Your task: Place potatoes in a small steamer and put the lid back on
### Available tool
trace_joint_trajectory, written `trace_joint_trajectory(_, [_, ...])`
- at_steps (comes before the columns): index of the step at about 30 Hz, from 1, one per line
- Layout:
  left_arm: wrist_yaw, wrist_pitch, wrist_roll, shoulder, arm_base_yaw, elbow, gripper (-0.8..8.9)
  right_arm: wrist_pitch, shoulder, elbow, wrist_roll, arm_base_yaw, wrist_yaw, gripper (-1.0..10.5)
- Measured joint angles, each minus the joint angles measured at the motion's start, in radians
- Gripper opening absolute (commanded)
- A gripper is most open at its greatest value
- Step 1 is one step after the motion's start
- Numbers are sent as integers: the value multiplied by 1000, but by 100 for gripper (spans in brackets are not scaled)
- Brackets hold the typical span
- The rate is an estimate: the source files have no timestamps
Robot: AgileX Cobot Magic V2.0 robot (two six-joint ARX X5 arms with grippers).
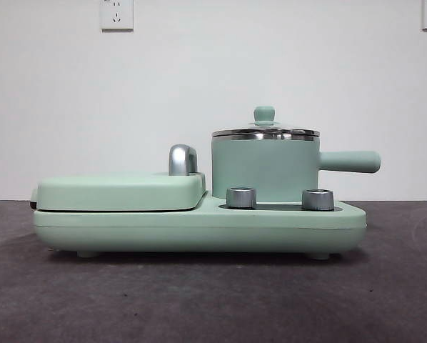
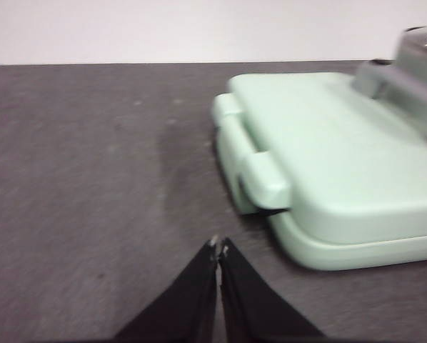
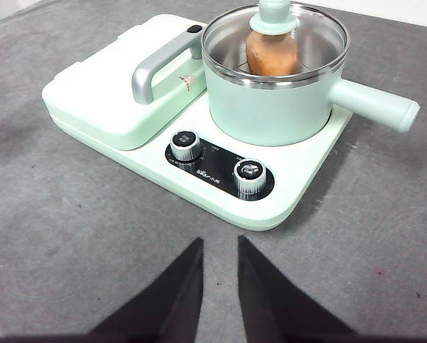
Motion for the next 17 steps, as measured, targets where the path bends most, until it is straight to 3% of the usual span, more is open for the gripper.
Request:
trace_joint_trajectory(5, [2,58,-12,-39,8,-67,6,2,0,0,0,0,0,71])
trace_joint_trajectory(10, [3,56,-108,-37,8,-68,6,2,0,0,0,0,0,71])
trace_joint_trajectory(17, [3,56,-132,-37,8,-68,6,3,0,0,0,0,0,71])
